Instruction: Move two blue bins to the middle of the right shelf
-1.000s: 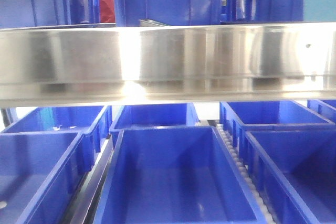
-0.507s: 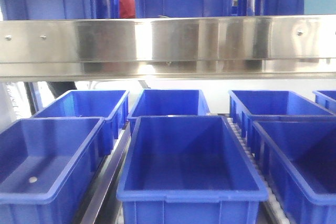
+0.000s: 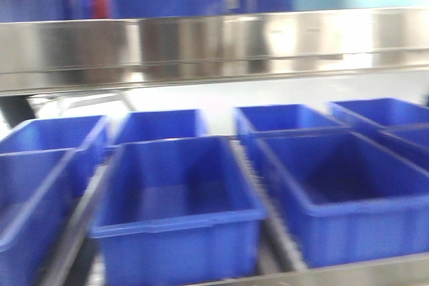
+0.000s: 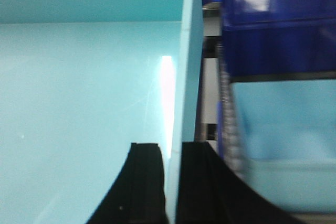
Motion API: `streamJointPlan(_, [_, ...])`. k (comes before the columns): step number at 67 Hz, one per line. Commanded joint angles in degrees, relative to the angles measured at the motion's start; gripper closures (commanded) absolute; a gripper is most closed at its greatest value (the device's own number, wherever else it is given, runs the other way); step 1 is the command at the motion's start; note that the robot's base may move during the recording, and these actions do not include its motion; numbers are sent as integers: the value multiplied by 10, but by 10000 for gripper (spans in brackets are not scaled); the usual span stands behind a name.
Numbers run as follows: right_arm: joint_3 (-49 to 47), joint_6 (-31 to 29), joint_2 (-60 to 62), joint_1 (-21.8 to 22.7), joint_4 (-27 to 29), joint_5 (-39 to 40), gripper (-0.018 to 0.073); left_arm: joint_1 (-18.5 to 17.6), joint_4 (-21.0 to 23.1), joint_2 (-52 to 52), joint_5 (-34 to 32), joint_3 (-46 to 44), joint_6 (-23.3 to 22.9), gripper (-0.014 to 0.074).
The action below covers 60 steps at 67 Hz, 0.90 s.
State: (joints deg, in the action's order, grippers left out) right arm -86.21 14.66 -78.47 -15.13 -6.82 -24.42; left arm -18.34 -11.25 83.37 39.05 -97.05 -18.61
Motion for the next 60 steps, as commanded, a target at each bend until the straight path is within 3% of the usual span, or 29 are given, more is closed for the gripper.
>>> streamJointPlan(1, [-6, -7, 7, 1, -7, 34, 722, -3, 4, -11, -26, -9, 2, 707])
streamJointPlan(60, [-6, -7, 7, 1, -7, 34, 722, -3, 4, -11, -26, -9, 2, 707])
